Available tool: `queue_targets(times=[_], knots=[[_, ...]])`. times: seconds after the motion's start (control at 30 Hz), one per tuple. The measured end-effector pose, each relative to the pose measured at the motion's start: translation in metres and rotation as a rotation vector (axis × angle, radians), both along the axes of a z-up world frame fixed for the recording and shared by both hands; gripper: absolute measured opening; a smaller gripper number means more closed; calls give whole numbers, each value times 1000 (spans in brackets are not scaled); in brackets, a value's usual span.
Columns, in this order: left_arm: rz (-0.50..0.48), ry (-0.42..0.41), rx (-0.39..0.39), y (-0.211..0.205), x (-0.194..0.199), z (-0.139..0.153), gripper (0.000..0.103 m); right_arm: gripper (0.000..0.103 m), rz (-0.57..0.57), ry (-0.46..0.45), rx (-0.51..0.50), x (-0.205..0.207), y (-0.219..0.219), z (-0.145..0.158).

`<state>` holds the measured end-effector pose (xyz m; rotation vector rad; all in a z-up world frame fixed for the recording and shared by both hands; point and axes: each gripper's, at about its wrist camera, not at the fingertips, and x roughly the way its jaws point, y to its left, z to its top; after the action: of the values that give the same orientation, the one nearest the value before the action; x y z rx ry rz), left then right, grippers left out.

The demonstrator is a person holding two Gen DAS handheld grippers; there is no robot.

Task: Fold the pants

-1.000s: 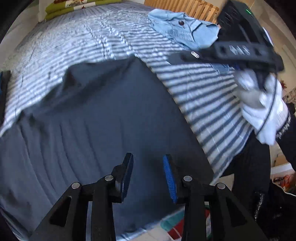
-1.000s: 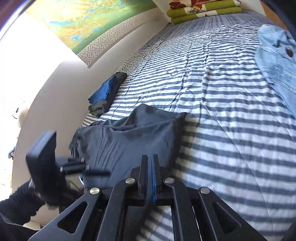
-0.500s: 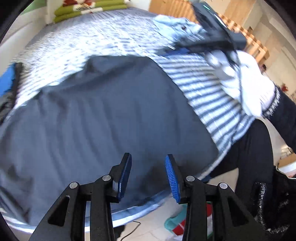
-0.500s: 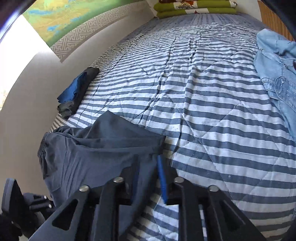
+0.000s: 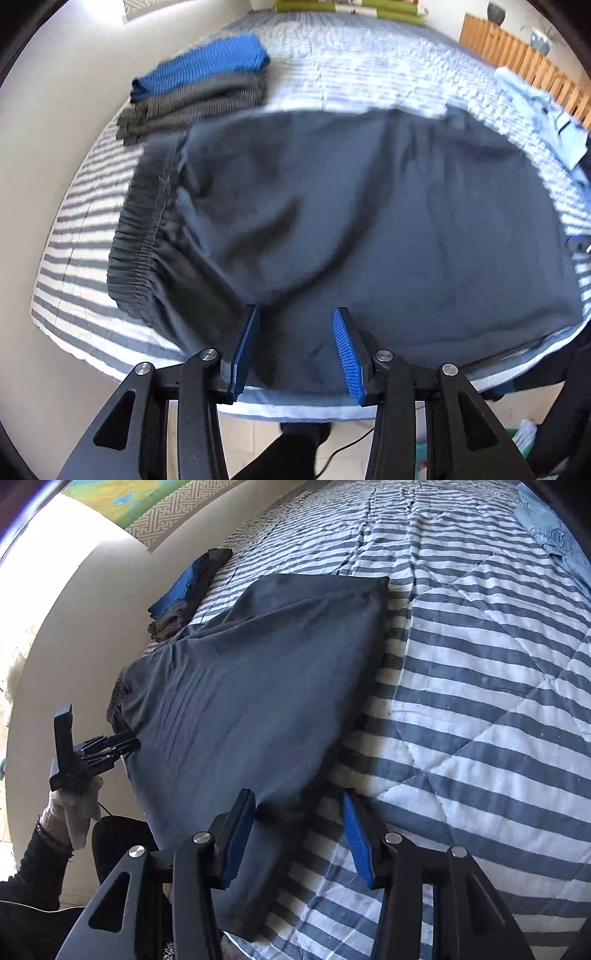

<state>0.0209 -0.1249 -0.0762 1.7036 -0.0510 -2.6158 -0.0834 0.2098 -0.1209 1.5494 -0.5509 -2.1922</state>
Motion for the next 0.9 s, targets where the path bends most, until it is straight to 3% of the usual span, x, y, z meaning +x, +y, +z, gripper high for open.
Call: queue_targets(times=[0.1, 0.2, 0.33, 0.47, 0.53, 0.6, 0.73, 0.9], knots=[[-89, 68, 46, 29, -14, 27, 45, 44, 11, 20, 41, -5, -4, 9], [-209, 108, 60, 66, -38, 40, 45, 44, -21, 105, 62, -19, 7, 34], [-355, 103, 109, 117, -83, 34, 45, 34, -38, 199, 90, -59, 15, 56], [-437, 30, 97, 153, -112, 3, 45, 26, 1, 183, 116, -101, 2, 36], [-445, -41, 101, 152, -112, -17, 45, 19, 45, 119, 131, -109, -7, 15], [-441, -40, 134, 145, -104, -23, 45, 13, 98, 76, 127, -101, -13, -3], [-412, -58, 202, 128, -87, -23, 45, 13, 112, 79, 80, -76, 0, -7], [-423, -46, 183, 130, -83, -23, 48, 9, 138, 71, 115, -72, 3, 2]])
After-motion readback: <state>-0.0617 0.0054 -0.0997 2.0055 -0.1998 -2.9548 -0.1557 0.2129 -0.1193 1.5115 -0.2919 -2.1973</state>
